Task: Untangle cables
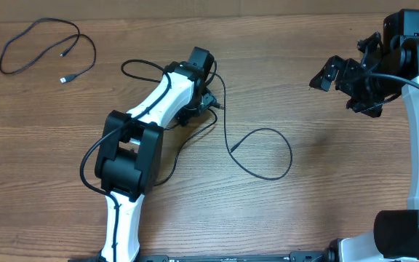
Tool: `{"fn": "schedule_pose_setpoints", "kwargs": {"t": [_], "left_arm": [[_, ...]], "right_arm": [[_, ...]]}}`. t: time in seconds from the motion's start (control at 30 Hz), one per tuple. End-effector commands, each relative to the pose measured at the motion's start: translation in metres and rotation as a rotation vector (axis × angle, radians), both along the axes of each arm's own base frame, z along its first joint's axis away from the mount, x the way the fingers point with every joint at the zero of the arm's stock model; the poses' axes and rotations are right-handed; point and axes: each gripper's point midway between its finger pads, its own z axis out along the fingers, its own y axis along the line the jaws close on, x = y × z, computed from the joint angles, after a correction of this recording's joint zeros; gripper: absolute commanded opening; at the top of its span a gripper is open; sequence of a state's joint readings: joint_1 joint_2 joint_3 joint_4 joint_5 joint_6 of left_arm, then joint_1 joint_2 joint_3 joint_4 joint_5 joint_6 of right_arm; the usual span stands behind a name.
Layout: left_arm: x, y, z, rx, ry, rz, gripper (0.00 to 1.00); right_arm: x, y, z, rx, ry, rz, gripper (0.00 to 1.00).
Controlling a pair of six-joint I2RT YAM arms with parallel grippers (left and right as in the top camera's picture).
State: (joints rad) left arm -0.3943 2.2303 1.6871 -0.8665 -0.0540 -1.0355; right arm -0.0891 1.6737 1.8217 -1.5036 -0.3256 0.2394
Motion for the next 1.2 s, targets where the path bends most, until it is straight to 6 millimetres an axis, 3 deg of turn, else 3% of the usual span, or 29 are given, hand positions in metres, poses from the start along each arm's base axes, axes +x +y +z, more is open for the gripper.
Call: {"fn": "schedule_pose_setpoints", "kwargs": {"t": [0.0, 0.13, 0.47, 0.6, 0.73, 0.9, 1.03, 1.17], "left_arm": [[-0.021, 0.011, -0.03, 0.093, 0.069, -0.046, 0.77], [-0.019, 0.008, -0.03, 0.093, 0.057, -0.067, 0.81], [-0.017, 0.022, -0.029, 0.178, 0.055, -0.188, 0.77], [-0.022, 0.032, -0.028, 0.228, 0.078, -0.204, 0.63], [-0.026, 0.035, -0.028, 0.245, 0.101, -0.249, 0.39], [-0.03, 0.035, -0.028, 0.242, 0.12, -0.273, 0.26], [-0.031, 0.034, -0.028, 0.238, 0.125, -0.275, 0.07], [-0.036, 0.035, -0.027, 0.23, 0.148, -0.291, 0.04]], "right_arm": [[-0.001, 0.002, 0.005, 0.004, -0.019, 0.003, 1.0], [-0.001, 0.002, 0.005, 0.004, -0.019, 0.003, 1.0], [-0.001, 0.002, 0.005, 0.004, -0.019, 0.003, 1.0], [-0.001, 0.002, 0.005, 0.004, -0.019, 0.003, 1.0], [-0.001, 0.002, 0.005, 0.004, -0.019, 0.003, 1.0], [-0.001, 0.002, 0.005, 0.004, -0.019, 0.003, 1.0], [-0.001, 0.002, 0.005, 0.004, -0.018, 0.003, 1.0], [-0.001, 0.002, 0.005, 0.004, -0.019, 0.003, 1.0]]}}
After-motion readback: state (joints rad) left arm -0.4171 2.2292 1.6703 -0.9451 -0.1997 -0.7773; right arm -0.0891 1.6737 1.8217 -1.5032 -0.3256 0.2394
